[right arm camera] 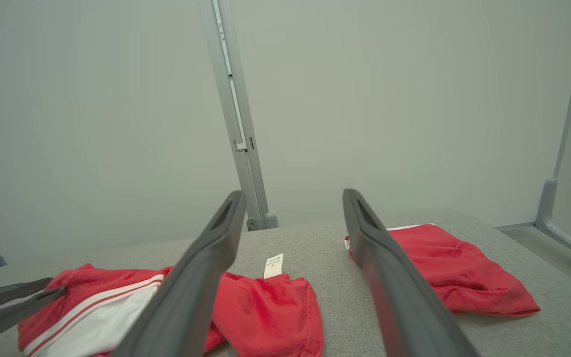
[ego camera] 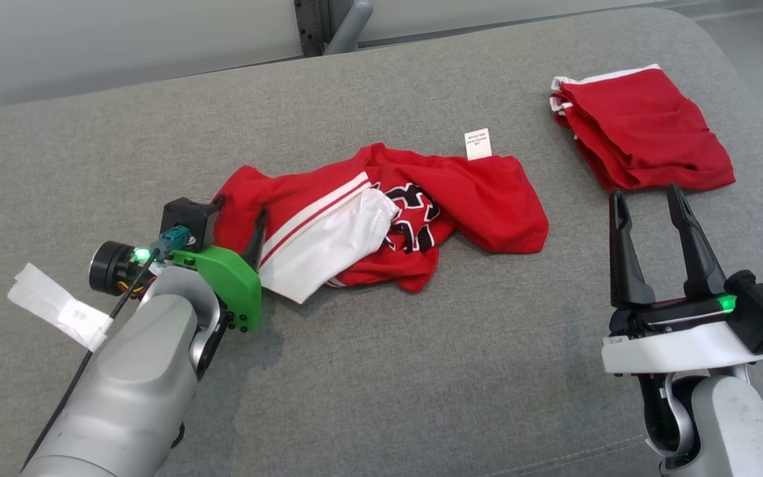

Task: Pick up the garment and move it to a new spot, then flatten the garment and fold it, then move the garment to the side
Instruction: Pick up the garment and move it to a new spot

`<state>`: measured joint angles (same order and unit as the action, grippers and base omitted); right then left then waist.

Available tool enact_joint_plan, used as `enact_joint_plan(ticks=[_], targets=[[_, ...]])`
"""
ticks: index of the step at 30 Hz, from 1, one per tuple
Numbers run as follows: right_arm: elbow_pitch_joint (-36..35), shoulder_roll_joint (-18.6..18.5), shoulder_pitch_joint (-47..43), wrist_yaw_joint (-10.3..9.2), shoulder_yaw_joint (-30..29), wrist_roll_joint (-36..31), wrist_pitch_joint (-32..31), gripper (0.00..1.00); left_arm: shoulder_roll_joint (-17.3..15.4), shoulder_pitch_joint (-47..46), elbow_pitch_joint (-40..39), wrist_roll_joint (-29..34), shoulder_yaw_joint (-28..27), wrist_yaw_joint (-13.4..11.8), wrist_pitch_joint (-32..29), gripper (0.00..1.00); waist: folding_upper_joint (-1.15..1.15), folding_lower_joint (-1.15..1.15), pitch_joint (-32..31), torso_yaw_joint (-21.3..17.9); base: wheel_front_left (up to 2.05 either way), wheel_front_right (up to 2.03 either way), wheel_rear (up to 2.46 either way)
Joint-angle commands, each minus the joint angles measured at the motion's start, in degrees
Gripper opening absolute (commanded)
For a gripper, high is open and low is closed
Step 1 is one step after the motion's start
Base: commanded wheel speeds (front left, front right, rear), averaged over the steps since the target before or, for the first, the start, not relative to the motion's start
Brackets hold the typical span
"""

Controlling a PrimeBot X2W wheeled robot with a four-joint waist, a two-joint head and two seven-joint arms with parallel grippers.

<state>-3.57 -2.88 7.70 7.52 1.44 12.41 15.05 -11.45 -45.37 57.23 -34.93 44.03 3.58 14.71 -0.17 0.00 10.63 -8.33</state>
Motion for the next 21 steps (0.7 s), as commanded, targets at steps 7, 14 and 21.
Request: enact_joint_plan(ticks=[7,14,21], targets=[[0.51,-0.02,-0.83,-0.06,-0.96,-0.94,0.15,1.0,0.02,1.71,-4.08,1.29,-3.69,-0.6,0.49,1.0,0.17,0.0,-2.83,2.24,0.0,0.0,0.0],[1.42,-0.02,-3.26,-0.06,-1.71,-1.65,0.15,1.0,-0.7,9.98,-15.28,4.12,-10.44,-2.61,0.51,1.0,0.17,0.0,-6.78,4.68,0.0,0.0,0.0],[2.47,-0.03,-5.63,-0.06,-1.62,-2.58,0.15,1.0,0.31,21.91,-27.52,8.15,-18.4,-5.92,0.45,1.0,0.17,0.0,-9.31,7.38,0.0,0.0,0.0]])
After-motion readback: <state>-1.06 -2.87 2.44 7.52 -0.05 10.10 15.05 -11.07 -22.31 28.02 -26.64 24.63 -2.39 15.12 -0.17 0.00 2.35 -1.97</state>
